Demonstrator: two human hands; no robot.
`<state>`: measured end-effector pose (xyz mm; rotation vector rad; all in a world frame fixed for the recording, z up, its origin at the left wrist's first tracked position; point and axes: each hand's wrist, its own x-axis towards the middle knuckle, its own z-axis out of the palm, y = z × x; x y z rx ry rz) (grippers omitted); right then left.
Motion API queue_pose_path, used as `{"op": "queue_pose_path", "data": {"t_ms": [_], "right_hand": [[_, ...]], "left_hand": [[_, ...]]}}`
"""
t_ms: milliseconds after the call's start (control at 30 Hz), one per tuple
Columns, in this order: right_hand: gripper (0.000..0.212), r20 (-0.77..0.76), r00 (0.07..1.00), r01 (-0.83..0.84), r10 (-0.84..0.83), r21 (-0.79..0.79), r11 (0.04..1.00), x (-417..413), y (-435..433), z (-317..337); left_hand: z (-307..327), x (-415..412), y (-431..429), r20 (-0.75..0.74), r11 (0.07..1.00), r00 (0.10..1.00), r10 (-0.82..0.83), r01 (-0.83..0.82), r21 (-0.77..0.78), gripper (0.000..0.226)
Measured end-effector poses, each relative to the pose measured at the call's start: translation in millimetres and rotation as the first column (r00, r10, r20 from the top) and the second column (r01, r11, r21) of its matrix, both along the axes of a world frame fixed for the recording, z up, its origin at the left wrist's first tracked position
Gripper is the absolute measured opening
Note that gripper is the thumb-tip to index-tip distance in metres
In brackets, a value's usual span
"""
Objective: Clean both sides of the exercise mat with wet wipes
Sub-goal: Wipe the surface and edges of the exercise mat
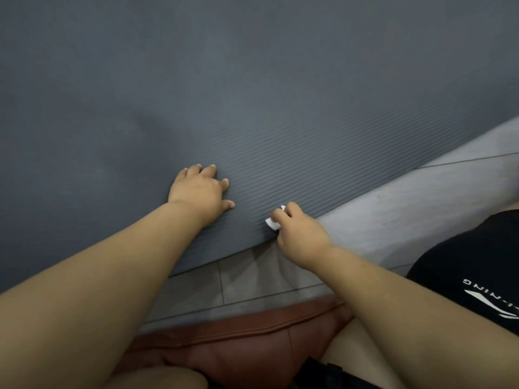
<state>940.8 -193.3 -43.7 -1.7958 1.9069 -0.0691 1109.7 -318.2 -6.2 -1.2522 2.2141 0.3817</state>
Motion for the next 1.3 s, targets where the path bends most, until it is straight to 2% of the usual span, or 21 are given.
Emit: {"op": "queue_pose_path", "data": {"t_ms": [100,167,333,467,600,800,900,967,1067,1167,1233,1300], "right_hand": [[0.041,-0.062,0.996,-0.061,0.069,0.124,0.99,0,4,3],[0.057,-0.134,0.987,-0.07,0.087,0.122,0.99,5,2,6],[0.039,-0.243,0.958,-0.155,0.15,0.0,0.988,-3,-10,13],[0.015,-0.248,0.949,-0.208,0.196,-0.024,0.978,-24,-21,34],[0.019,-0.364,0.905,-0.229,0.22,0.019,0.973,-60,-17,51],[0.016,-0.424,0.905,-0.054,0.041,-0.02,0.998,-120,-18,68],[0.021,-0.4,0.912,0.062,-0.095,-0.095,0.994,-150,-21,70],[0.024,-0.363,0.912,0.162,-0.191,-0.108,0.981,-164,-20,68],[0.035,-0.251,0.932,0.265,-0.261,-0.017,0.964,-173,-16,61],[0.047,-0.084,0.97,0.236,-0.226,0.131,0.963,-174,-6,52],[0.047,-0.015,0.965,0.26,-0.261,0.146,0.954,-178,-4,51],[0.045,0.006,0.938,0.344,-0.346,0.095,0.934,-186,-6,50]], "left_hand": [[17,1,-2,-0.014,0.999,1.0,-0.017,0.017,0.03,0.051],[26,5,-3,-0.006,0.999,1.0,-0.028,0.028,0.038,0.048],[45,16,-4,0.021,0.997,0.999,-0.026,0.024,0.069,0.045],[59,13,-1,-0.016,0.997,0.999,0.04,-0.039,0.061,0.043],[65,-6,11,-0.08,0.996,0.996,0.035,-0.029,0.081,0.045],[55,-54,37,-0.251,0.997,0.967,0.036,-0.019,0.07,0.047],[49,-81,44,-0.354,0.997,0.933,0.073,-0.06,0.047,0.048],[45,-96,47,-0.37,0.997,0.926,0.073,-0.065,0.034,0.047],[31,-107,52,-0.3,1.0,0.954,0.019,-0.012,0.026,0.047],[10,-103,60,-0.163,0.996,0.985,-0.05,0.061,0.064,0.052],[1,-101,60,-0.13,0.994,0.989,-0.074,0.084,0.073,0.054],[-2,-105,58,-0.141,0.995,0.987,-0.072,0.081,0.063,0.055]]}}
